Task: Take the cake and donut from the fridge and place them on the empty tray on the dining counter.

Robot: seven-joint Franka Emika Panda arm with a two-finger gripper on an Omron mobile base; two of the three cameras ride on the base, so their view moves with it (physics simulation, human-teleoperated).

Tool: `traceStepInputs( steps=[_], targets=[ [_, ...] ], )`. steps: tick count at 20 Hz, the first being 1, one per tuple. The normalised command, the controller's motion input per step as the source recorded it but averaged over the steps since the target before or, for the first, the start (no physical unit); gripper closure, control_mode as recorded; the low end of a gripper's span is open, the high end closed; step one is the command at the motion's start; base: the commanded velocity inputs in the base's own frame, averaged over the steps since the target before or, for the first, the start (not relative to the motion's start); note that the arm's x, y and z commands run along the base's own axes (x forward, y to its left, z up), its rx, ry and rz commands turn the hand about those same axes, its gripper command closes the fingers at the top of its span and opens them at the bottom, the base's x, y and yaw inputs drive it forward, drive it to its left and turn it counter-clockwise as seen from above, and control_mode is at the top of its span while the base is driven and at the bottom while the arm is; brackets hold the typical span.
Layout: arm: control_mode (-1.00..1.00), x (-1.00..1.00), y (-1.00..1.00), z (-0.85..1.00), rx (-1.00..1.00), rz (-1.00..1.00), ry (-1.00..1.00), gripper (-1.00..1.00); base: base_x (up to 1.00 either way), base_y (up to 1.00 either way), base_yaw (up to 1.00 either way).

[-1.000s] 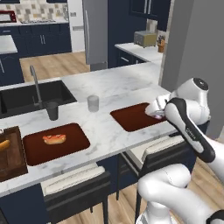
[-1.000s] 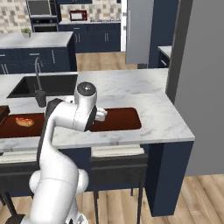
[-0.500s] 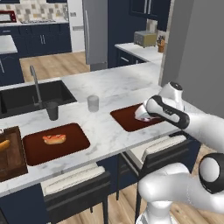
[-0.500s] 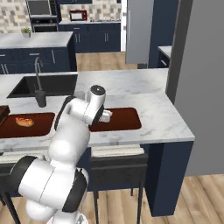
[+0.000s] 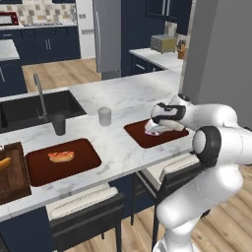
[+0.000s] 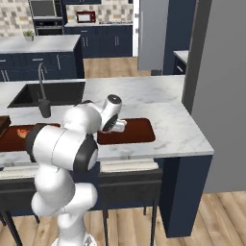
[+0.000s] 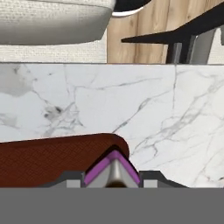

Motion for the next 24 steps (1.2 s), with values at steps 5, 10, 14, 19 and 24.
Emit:
traceStepInputs(
  steps=[5,10,14,19,24],
  targets=[
    [-1.0,0.61,0.13,-0.51,-0.01,0.04,0.0,1.0,0.0,0.0,0.0],
    [-1.0,0.65,0.02,-0.51,0.0,0.04,0.0,1.0,0.0,0.0,0.0],
    [-1.0,0.59,-0.25,-0.57,0.0,0.08,0.0,1.0,0.0,0.0,0.0],
    [-1.0,0.57,-0.46,-0.54,0.0,0.08,0.0,1.0,0.0,0.0,0.0],
    [-1.0,0.43,-0.29,-0.64,0.0,0.07,0.0,-1.0,0.0,0.0,0.0]
  ],
)
